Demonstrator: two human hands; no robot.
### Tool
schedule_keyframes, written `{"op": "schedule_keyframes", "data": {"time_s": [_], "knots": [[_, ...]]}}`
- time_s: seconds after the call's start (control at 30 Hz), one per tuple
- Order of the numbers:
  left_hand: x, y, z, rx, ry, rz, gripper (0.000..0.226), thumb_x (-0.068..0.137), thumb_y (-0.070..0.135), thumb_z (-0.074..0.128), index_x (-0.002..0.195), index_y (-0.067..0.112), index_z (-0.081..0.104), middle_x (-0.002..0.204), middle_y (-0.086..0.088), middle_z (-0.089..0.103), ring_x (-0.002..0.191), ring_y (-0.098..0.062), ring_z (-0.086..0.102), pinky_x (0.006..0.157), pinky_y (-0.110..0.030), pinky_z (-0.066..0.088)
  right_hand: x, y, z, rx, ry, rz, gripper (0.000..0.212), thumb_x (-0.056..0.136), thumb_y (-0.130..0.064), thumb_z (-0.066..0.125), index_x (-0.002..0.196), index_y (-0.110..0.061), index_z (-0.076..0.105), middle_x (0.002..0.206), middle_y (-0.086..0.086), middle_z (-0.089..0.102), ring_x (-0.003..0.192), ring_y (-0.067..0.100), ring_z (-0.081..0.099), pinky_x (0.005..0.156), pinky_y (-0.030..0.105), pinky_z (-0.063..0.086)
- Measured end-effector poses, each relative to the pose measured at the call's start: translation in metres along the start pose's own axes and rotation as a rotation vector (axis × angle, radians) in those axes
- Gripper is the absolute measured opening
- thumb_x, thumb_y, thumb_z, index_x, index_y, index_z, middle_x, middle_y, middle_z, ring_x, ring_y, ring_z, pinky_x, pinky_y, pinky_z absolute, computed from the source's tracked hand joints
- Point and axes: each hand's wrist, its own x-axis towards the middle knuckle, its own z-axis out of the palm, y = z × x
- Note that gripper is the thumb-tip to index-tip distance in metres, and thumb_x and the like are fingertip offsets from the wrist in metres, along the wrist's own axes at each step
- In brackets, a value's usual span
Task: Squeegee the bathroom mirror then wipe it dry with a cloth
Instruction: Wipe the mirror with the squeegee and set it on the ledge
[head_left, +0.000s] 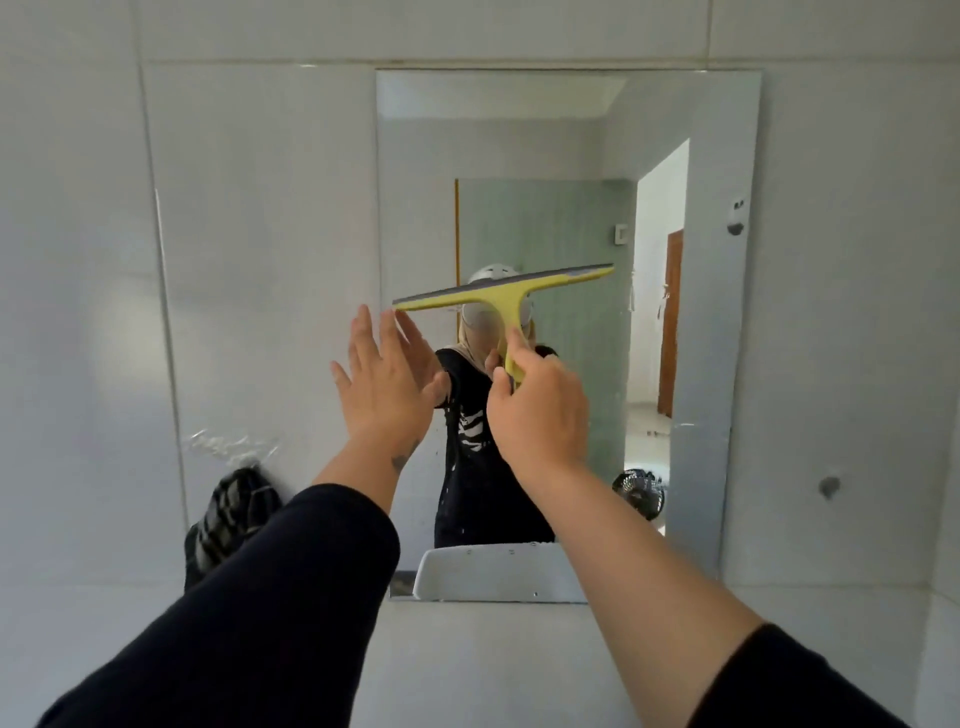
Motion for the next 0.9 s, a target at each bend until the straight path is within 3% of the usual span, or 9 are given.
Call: {"op": "schedule_keyframes", "data": {"time_s": [0.13,0.27,0.33,0.47,0.67,0.9], "knots": [[-0.003,-0.005,-0.004,0.016,-0.010,-0.005,0.089,0.090,0.041,0.058,0.152,0.016,-0.002,0.160,-0.006,-0.012,0.148,-0.023,-0.006,0.118,-0.053,0.007,-0.003,0.000,-0.002,-0.118,-0.071,-0.110,0.047,0.093,-0.027,0.047,0.139,-0.034,0.041,0.114,0.009,0.058,0.095,0.033,0.058,0.077,0.041,0.053],[-0.008,-0.001,-0.001,0.034,-0.037,0.004,0.087,0.091,0.041,0.057,0.152,0.016,0.000,0.160,-0.005,-0.011,0.148,-0.023,-0.006,0.118,-0.053,0.007,0.005,0.011,-0.035,-0.359,-0.156,-0.231,0.048,0.095,-0.027,0.044,0.140,-0.043,0.038,0.110,0.006,0.057,0.084,0.029,0.058,0.064,0.032,0.043],[-0.014,0.005,0.003,0.013,-0.065,0.008,0.086,0.092,0.042,0.056,0.152,0.016,0.001,0.160,-0.005,-0.011,0.148,-0.022,-0.005,0.118,-0.053,0.007,0.010,0.017,-0.050,-0.445,-0.190,-0.253,0.049,0.095,-0.026,0.044,0.139,-0.046,0.037,0.101,0.003,0.055,0.072,0.025,0.048,0.059,0.029,0.037],[-0.024,0.022,0.015,-0.007,-0.122,0.039,0.084,0.092,0.041,0.056,0.151,0.019,0.002,0.160,-0.005,-0.010,0.148,-0.023,-0.004,0.118,-0.054,0.007,0.013,0.030,-0.075,-0.531,-0.199,-0.255,0.048,0.095,-0.024,0.044,0.137,-0.046,0.040,0.084,-0.004,0.037,0.067,0.021,0.041,0.049,0.024,0.025],[-0.028,0.048,0.032,-0.003,-0.128,0.142,0.082,0.088,0.033,0.063,0.150,0.029,0.010,0.158,-0.007,-0.007,0.147,-0.029,0.002,0.117,-0.055,0.010,0.017,0.061,-0.099,-0.535,-0.176,-0.175,0.044,0.095,-0.030,0.044,0.135,-0.049,0.041,0.084,-0.002,0.042,0.076,0.031,0.054,0.061,0.030,0.036],[-0.027,0.049,0.047,0.009,-0.130,0.189,0.077,0.088,0.029,0.061,0.149,0.031,0.014,0.158,-0.009,-0.009,0.146,-0.033,0.003,0.115,-0.053,0.014,0.018,0.094,-0.114,-0.476,-0.111,-0.117,0.047,0.094,-0.029,0.047,0.135,-0.051,0.039,0.078,-0.001,0.043,0.068,0.022,0.044,0.059,0.029,0.035]]}}
